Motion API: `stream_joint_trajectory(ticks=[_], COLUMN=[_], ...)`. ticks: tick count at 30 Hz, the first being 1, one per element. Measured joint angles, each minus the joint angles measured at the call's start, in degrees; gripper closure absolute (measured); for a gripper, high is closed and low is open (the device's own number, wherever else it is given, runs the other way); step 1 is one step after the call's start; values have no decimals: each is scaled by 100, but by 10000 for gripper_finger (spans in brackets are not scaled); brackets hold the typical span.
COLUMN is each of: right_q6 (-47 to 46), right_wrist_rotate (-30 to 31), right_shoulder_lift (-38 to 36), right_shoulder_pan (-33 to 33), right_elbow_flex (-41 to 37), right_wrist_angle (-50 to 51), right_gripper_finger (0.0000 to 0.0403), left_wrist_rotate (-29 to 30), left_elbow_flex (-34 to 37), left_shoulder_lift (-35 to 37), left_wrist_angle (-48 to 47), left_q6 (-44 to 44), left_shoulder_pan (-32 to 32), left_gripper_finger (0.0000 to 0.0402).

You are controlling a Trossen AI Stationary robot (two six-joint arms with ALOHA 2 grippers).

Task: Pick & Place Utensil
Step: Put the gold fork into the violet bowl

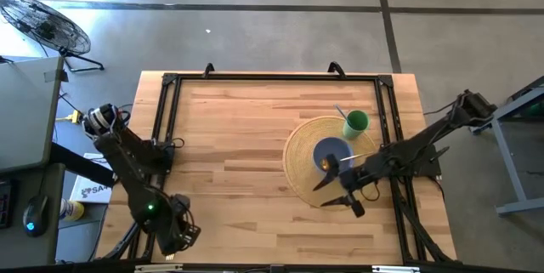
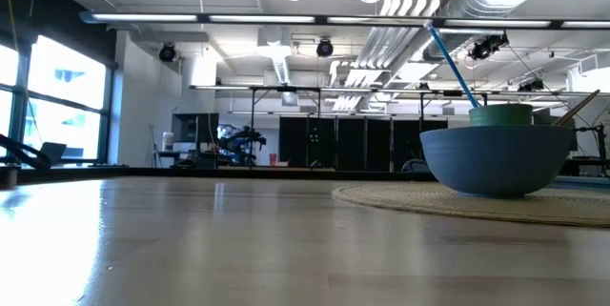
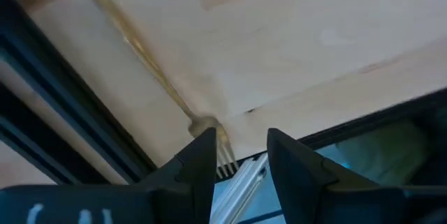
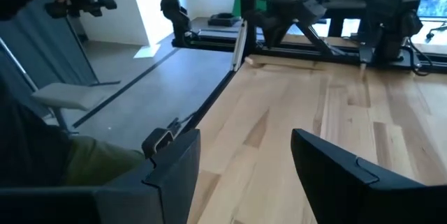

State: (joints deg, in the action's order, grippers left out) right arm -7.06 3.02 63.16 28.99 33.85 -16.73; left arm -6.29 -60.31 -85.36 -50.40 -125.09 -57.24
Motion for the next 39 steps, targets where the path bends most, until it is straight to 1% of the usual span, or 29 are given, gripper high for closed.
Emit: stream_joint_trajectory(ticks=[4,7,10,15,16,17,20,21,22,27,34,36,39], right_q6=[7,7,7,7,7,7,7,7,7,7,7,7,7], right_wrist_rotate=[-2,-2,-17,-18,-10,2,33,42,42,42,44,56,168], right_shoulder_lift=[105,105,105,105,105,105,105,105,105,105,105,105,105], right_shoulder_pan=[0,0,4,4,4,4,4,4,4,-9,-9,-9,-9], right_elbow_flex=[0,0,0,0,0,0,0,0,0,0,0,0,0], right_wrist_angle=[-157,-191,-199,-199,-198,-197,-195,-197,-195,-195,-195,-195,-195], right_gripper_finger=[185,185,185,185,185,185,185,185,185,185,185,185,185], left_wrist_rotate=[115,278,407,405,336,140,-800,-1032,-1138,-1116,-1105,-962,-1002], left_elbow_flex=[13,192,501,720,748,789,1000,1074,1161,1391,1412,1416,1421], left_shoulder_lift=[-26,-42,-55,-55,-55,-59,-91,-106,-107,-98,-101,-109,-241], left_wrist_angle=[-97,124,607,676,692,706,721,742,784,1054,1082,1101,1279], left_q6=[-119,-66,68,398,445,435,259,255,250,246,232,344,820], left_shoulder_pan=[26,60,57,57,57,58,60,60,62,77,77,169,480], left_gripper_finger=[277,277,277,277,277,277,277,277,277,277,277,277,277])
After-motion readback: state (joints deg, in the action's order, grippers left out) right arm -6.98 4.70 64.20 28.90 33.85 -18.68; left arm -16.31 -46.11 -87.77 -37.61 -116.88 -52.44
